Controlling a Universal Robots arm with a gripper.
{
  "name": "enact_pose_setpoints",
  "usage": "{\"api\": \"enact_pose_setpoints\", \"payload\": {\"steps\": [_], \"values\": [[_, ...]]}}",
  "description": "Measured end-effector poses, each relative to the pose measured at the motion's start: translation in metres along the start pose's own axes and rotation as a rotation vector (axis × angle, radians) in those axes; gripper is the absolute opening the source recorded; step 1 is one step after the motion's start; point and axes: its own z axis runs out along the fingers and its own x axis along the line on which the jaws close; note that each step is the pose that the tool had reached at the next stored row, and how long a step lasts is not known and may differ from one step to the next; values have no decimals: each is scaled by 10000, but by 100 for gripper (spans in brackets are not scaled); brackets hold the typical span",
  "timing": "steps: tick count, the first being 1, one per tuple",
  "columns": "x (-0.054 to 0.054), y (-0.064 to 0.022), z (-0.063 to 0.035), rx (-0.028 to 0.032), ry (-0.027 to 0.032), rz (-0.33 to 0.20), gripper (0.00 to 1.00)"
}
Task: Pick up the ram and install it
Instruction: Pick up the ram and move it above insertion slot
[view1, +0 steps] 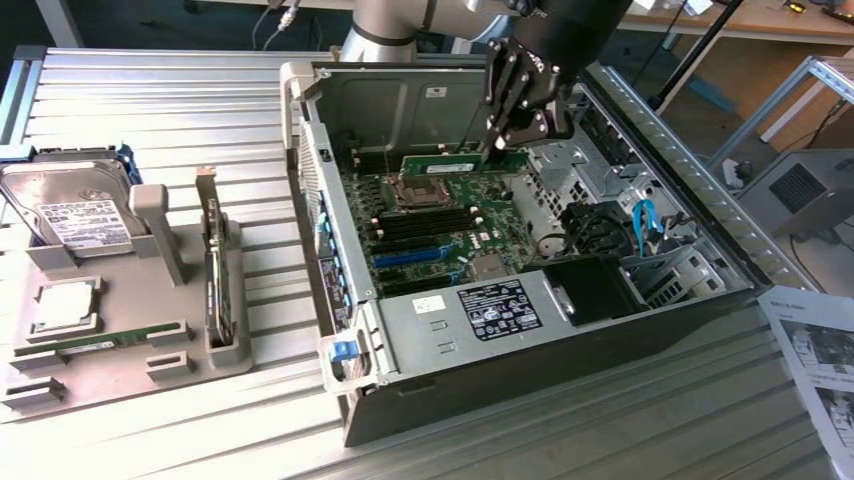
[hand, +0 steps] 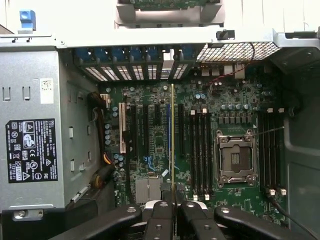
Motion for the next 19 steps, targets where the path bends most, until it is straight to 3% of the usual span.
{"api": "enact_pose_setpoints", "payload": {"steps": [7, 10, 11, 19], "values": [[-38, 1, 5, -3, -74, -3, 12], [-70, 3, 10, -7, -204, -7, 12], [-73, 3, 12, -8, -222, -8, 12], [-77, 2, 42, -9, -226, -8, 12]]}}
